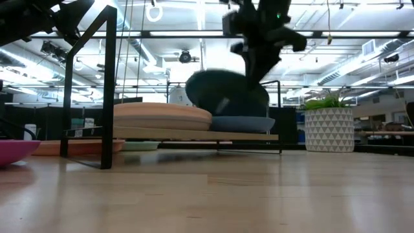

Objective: Place and stack plates onto a shelf
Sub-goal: Stack the dark blue plate on top of the blue plate on the shelf

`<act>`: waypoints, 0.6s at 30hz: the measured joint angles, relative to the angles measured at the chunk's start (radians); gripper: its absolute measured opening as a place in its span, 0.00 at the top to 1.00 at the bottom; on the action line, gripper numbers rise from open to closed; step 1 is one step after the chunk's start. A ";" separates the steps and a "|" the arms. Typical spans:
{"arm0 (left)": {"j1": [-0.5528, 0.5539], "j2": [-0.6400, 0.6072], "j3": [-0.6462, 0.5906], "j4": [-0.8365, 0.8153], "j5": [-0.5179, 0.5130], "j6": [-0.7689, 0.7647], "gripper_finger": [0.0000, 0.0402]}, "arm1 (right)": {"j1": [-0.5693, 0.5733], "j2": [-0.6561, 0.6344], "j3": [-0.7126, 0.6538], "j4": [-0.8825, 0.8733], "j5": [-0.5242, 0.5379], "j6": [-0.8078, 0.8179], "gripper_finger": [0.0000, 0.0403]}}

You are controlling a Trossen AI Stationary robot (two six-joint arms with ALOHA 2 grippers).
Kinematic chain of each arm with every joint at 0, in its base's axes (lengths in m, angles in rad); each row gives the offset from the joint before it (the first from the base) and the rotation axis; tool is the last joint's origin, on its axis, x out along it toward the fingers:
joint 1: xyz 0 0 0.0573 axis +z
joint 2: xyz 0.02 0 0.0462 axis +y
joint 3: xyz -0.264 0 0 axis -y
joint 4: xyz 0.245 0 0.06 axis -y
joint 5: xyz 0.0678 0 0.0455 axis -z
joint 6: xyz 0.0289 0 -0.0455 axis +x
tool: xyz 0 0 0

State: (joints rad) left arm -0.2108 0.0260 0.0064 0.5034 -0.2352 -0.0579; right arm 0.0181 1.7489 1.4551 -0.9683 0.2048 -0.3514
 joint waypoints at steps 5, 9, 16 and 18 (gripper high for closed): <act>0.000 0.000 0.000 -0.001 0.000 0.000 0.64 | -0.040 0.000 -0.055 0.024 0.007 0.000 0.95; 0.000 0.000 0.000 -0.001 0.000 0.000 0.64 | -0.051 0.000 -0.063 0.067 -0.064 -0.002 0.89; 0.000 0.000 0.000 -0.001 0.000 0.000 0.64 | -0.042 0.000 -0.064 0.063 0.032 0.023 0.78; 0.000 0.000 0.000 -0.001 0.000 0.000 0.64 | -0.036 0.000 -0.064 0.063 0.076 0.037 0.76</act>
State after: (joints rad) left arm -0.2104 0.0258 0.0063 0.5022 -0.2352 -0.0574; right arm -0.0181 1.7485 1.3914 -0.9054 0.2803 -0.3147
